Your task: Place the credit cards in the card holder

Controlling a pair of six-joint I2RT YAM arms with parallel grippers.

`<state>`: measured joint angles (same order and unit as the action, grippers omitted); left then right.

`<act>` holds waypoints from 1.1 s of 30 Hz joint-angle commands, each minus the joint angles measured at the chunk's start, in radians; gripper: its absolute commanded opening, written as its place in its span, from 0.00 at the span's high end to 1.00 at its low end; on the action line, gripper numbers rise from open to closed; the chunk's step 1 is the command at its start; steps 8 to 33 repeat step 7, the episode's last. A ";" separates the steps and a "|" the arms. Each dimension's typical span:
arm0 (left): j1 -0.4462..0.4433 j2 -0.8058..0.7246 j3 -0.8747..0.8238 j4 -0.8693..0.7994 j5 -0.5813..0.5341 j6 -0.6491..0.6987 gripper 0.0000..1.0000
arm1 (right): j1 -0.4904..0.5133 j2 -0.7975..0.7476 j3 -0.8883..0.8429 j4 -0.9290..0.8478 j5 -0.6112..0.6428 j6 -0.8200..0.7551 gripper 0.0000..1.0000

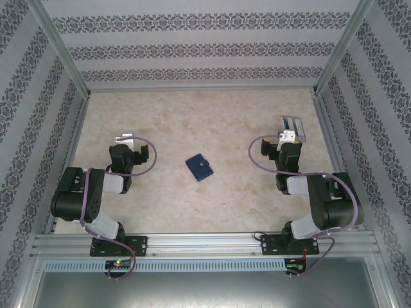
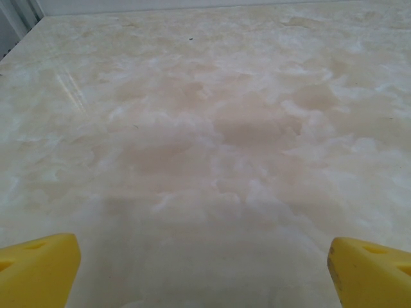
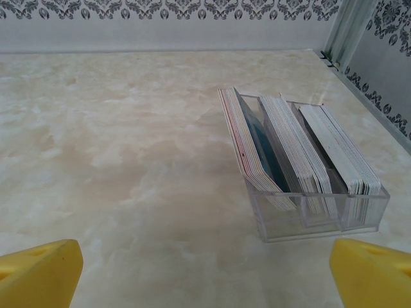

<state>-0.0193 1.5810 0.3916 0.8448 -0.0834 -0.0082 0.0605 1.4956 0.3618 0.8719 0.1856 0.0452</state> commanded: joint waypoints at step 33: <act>0.005 -0.020 0.010 0.010 -0.012 -0.021 0.01 | -0.019 0.005 0.019 0.018 -0.024 -0.003 0.02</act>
